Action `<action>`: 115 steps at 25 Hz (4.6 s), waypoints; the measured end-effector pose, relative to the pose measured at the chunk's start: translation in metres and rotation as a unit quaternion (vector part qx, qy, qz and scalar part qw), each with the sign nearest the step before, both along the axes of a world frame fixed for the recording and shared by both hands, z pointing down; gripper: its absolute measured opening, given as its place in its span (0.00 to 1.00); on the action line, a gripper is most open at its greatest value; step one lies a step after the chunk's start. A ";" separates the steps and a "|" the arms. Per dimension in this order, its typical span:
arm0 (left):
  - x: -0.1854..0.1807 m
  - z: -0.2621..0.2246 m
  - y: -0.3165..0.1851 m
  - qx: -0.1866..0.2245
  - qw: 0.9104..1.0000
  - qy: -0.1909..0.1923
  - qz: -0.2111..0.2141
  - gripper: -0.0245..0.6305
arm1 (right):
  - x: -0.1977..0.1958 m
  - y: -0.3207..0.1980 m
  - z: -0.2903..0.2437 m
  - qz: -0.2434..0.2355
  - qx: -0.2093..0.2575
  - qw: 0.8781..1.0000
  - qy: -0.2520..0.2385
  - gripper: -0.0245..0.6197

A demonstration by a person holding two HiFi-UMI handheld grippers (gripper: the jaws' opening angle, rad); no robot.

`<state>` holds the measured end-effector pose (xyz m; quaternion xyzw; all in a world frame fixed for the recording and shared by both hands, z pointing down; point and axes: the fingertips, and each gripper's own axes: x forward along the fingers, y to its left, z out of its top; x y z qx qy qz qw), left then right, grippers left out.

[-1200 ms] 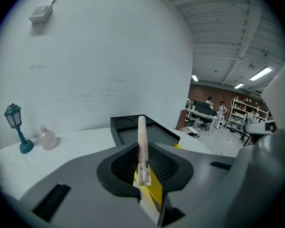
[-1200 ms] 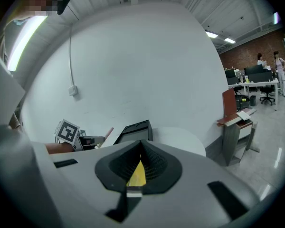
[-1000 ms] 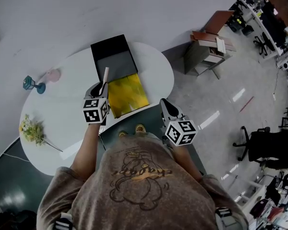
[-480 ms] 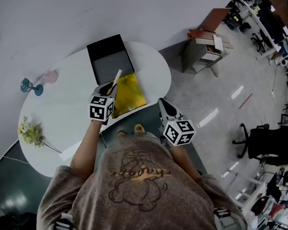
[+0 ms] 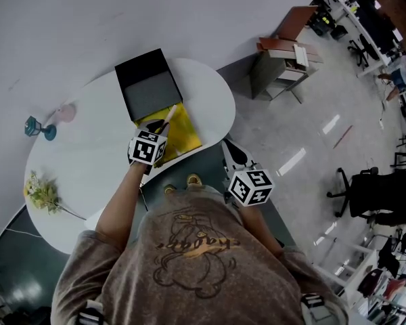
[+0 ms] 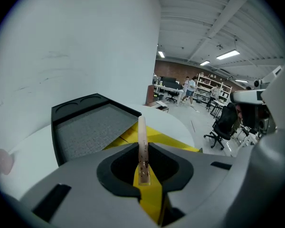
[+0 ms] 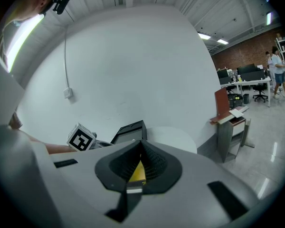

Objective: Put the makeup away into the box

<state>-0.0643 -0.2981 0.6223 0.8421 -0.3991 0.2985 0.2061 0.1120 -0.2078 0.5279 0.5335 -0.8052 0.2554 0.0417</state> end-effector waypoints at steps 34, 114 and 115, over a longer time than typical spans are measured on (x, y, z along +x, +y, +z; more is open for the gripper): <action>0.018 0.067 -0.022 -0.060 0.992 -0.108 0.037 0.16 | 0.013 0.007 0.010 0.024 -0.015 1.000 0.000 0.04; -0.110 -0.105 0.071 0.167 0.949 0.164 -0.210 0.09 | -0.048 -0.029 -0.003 -0.099 0.044 0.993 0.047 0.04; -0.111 -0.105 0.071 0.166 0.949 0.165 -0.210 0.08 | -0.048 -0.029 -0.003 -0.099 0.044 0.993 0.048 0.04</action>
